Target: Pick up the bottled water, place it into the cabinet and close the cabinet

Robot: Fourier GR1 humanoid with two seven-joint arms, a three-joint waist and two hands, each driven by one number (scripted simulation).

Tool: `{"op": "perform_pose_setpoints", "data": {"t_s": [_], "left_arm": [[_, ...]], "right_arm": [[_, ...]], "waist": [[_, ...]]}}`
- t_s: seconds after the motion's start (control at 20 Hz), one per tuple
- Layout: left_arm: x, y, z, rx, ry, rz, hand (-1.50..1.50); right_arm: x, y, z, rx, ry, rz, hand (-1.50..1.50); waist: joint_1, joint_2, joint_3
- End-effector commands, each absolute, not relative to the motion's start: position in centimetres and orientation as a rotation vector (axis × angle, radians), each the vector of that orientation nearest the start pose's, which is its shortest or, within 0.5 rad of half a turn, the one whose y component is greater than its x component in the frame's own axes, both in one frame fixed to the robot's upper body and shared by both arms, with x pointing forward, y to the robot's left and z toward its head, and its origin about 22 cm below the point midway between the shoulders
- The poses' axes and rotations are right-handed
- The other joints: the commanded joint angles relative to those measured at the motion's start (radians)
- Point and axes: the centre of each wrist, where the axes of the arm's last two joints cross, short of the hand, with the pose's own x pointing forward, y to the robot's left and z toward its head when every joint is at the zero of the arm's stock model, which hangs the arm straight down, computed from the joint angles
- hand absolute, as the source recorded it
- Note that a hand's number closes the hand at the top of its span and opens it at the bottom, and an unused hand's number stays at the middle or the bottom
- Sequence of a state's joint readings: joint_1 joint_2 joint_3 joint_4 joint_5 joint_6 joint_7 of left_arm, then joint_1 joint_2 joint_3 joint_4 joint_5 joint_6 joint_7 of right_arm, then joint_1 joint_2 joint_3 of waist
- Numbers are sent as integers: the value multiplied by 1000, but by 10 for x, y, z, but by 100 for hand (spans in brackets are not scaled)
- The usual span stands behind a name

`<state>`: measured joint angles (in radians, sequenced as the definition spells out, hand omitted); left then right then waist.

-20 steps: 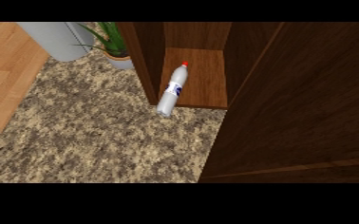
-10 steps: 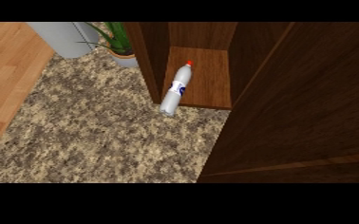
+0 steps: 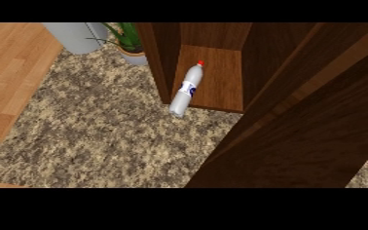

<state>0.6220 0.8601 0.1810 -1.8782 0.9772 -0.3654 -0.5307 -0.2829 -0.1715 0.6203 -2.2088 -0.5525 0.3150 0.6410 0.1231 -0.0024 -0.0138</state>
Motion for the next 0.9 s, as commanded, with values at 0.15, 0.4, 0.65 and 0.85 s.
{"op": "perform_pose_setpoints", "data": {"t_s": [0.15, 0.4, 0.65, 0.85], "left_arm": [[103, 435, 99, -286, -1892, 7, -150], [80, 452, 96, -240, -1880, 45, -150], [67, 466, 103, -214, -1904, 48, -150], [61, 457, 94, -208, -1885, 73, -150]], "right_arm": [[205, -47, 213, 1161, -1322, 1078, 150], [249, -29, 229, 1140, -1199, 936, 150], [289, -22, 228, 1158, -1152, 820, 150], [318, -29, 210, 1125, -1143, 753, 150]], "waist": [[-13, 3, 7], [-55, 2, 12], [-78, 5, 14], [-96, 5, 14]]}}
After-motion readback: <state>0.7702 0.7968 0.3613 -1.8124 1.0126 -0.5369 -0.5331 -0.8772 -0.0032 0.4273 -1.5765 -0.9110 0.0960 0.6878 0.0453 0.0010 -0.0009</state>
